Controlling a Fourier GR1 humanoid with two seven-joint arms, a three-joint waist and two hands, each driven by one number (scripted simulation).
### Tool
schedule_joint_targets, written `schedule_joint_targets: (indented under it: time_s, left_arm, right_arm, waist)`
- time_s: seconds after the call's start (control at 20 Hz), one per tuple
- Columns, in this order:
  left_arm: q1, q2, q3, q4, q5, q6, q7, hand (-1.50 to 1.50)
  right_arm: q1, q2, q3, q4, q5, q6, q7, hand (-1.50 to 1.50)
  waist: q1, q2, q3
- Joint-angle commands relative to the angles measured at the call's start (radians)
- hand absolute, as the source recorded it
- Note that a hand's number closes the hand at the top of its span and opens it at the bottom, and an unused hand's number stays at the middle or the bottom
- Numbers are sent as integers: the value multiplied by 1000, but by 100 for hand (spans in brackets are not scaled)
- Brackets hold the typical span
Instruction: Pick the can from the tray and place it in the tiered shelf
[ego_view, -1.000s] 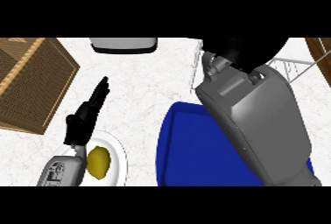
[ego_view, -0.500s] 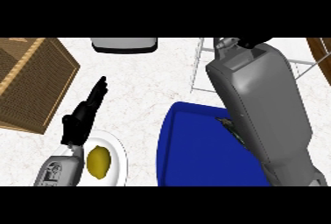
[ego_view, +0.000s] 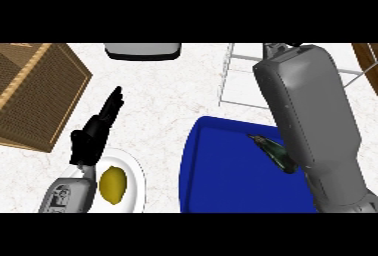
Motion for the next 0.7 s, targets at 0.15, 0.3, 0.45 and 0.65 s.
schedule_joint_targets:
  time_s: [0.15, 0.3, 0.45, 0.65]
  left_arm:
    - [8, -13, -8, 6, -27, 30, -11, 0]
    - [37, -22, -28, -16, -31, 24, -16, 0]
    - [80, -19, -27, -37, -32, 25, -30, 0]
    - [78, -6, -41, -95, -32, 4, 24, 0]
  right_arm:
    - [42, 4, -105, 46, -147, -301, -108, 150]
    - [52, -35, -126, 70, -193, -340, -180, 150]
    - [58, -63, -145, 59, -254, -300, -210, 150]
    - [10, -113, -187, 193, -315, -358, -294, 150]
  waist:
    - [2, 1, 0]
    - [-1, -1, 0]
    - [-3, -4, 0]
    - [3, -2, 0]
